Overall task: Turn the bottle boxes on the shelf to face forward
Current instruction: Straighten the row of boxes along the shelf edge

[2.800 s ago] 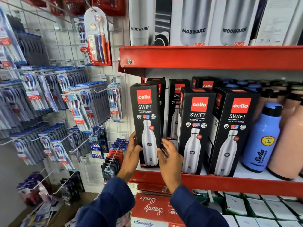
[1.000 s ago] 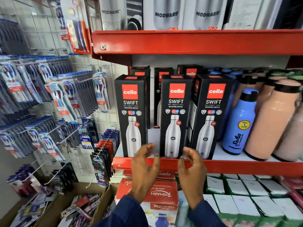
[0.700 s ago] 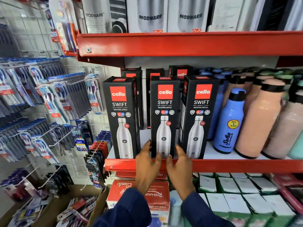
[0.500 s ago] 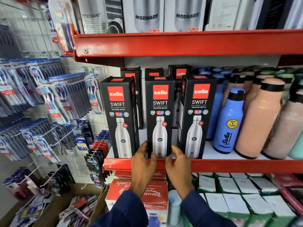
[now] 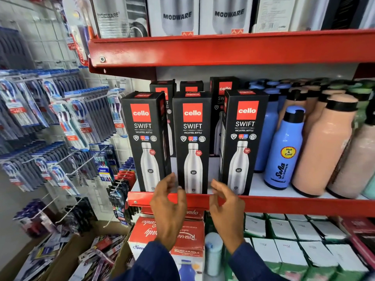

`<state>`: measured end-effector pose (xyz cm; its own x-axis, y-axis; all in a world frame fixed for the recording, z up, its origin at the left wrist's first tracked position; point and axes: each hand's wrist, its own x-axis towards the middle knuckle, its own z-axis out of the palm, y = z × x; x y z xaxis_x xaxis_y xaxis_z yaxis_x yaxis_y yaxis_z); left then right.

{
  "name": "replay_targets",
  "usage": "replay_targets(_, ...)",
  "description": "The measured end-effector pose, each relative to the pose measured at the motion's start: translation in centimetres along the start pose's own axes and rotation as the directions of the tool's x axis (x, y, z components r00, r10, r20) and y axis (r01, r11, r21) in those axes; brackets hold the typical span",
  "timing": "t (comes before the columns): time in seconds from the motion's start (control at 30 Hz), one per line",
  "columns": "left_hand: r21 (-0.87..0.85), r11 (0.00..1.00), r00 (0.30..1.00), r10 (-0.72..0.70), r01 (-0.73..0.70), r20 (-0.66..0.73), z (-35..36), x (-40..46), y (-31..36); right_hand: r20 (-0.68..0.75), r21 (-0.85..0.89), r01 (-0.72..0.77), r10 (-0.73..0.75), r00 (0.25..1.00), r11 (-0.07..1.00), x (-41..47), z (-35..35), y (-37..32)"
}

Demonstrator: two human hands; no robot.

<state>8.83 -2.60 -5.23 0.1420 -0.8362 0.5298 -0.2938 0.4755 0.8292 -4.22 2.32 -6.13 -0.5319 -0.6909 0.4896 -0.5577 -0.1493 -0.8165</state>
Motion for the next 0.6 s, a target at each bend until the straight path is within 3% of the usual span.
replay_targets(0.1,-0.042,0.991,0.989,0.127,-0.130,-0.075,0.6,-0.6,1.2,-0.146,0.052,0.030,-0.022,0.989,0.998,0.2,-1.7,0.5)
replay_targets(0.2,-0.078,0.976,0.979,0.203,-0.201,0.025,2.7,-1.5,2.2,-0.302,0.090,0.035,-0.006,0.953,0.995,1.1,-3.4,1.4)
replay_targets(0.3,-0.093,0.982,0.969,0.179,-0.165,0.171,4.8,-2.3,3.1,-0.374,0.076,-0.014,0.042,0.927,0.997,2.3,-4.7,2.4)
replay_targets(0.43,-0.026,0.996,0.942,0.093,-0.090,0.323,7.0,-3.1,3.7,-0.198,0.020,-0.093,0.095,0.976,0.995,4.0,-5.7,3.8)
replay_targets(0.6,0.016,0.998,0.925,0.043,-0.053,0.377,8.6,-3.3,4.1,-0.035,-0.054,-0.078,0.076,0.996,0.995,4.8,-6.4,4.2)
